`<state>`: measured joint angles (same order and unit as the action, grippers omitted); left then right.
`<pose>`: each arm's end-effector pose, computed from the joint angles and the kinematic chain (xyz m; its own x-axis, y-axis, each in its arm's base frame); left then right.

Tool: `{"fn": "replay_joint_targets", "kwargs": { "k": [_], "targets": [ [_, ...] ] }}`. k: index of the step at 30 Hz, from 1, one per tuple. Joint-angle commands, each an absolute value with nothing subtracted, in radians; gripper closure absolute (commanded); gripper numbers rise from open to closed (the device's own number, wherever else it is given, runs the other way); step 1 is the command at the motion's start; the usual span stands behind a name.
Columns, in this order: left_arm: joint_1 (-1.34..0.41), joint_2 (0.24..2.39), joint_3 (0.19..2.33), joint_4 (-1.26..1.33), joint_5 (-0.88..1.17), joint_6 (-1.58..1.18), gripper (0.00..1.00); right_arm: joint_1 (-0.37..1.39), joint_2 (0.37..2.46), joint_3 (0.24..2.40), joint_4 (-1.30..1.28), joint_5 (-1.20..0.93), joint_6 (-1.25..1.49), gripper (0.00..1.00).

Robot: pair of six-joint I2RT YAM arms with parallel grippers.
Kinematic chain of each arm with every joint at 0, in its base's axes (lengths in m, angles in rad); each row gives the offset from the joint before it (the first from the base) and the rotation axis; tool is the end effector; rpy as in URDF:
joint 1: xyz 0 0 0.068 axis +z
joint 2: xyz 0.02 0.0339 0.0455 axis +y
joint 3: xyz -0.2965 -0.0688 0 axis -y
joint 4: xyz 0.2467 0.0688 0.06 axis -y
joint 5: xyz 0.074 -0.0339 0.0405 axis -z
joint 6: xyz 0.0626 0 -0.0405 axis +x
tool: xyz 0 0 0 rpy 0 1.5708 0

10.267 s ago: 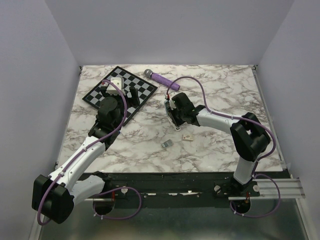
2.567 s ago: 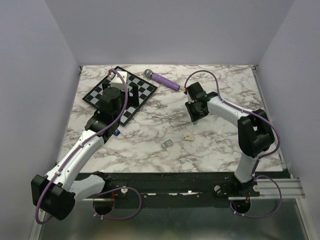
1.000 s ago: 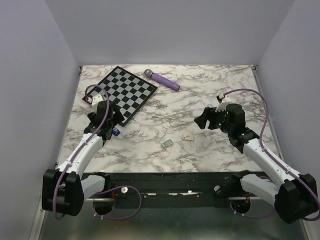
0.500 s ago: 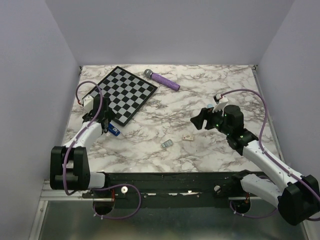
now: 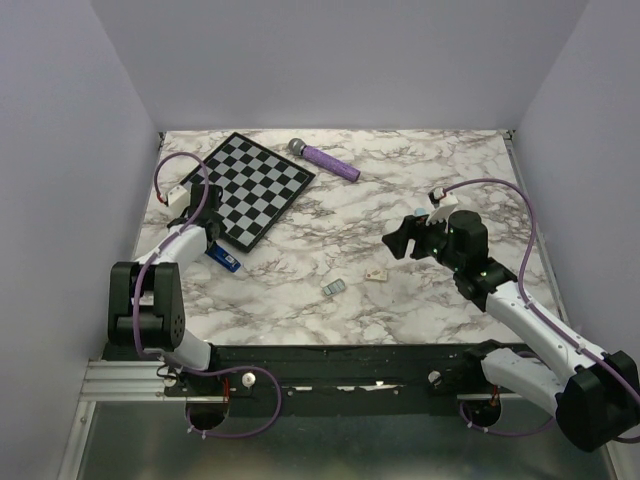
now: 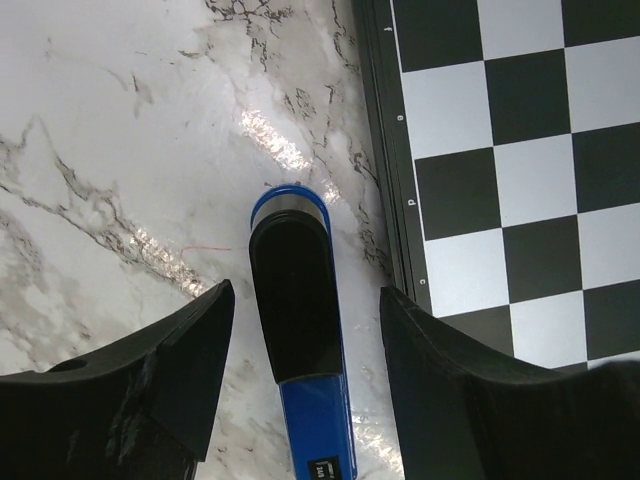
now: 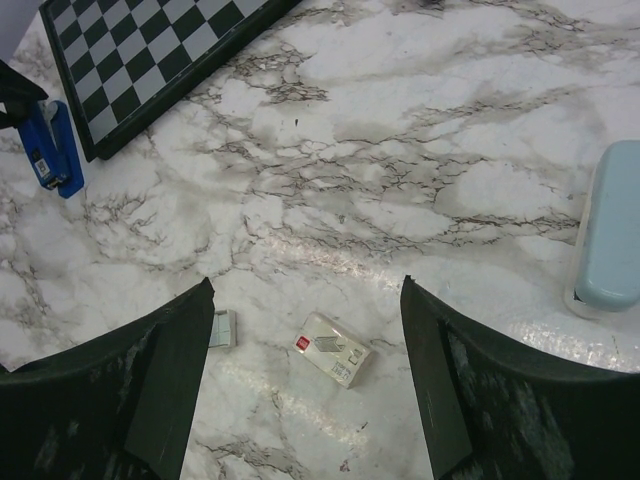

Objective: Load the staples into the stapler

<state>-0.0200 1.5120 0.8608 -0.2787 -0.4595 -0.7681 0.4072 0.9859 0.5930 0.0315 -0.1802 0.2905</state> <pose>0.3134 0.0215 0.2034 -0.4046 -0.6147 -0.6770 -0.7346 0.6595 -0.1597 0.2104 0.1030 0.2737 -0.4668 0.1056 -0.8781 -0.4278 0.8420 0.3286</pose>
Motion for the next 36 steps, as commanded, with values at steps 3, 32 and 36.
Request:
{"fn": "replay_joint_targets", "kwargs": {
  "k": [3, 32, 36],
  "targets": [
    [-0.009, 1.572, 0.914, -0.307, -0.506, -0.759, 0.38, 0.417, 0.968, 0.580, 0.058, -0.158, 0.291, 0.17],
    [-0.046, 1.046, 0.807, -0.336, 0.105, -0.183, 1.00, 0.417, 0.999, 0.583, 0.136, -0.451, 0.218, 0.15],
    [-0.157, 0.994, 0.808, -0.295, 0.279, -0.059, 1.00, 0.417, 1.006, 0.569, 0.190, -0.538, 0.222, 0.15]
  ]
}}
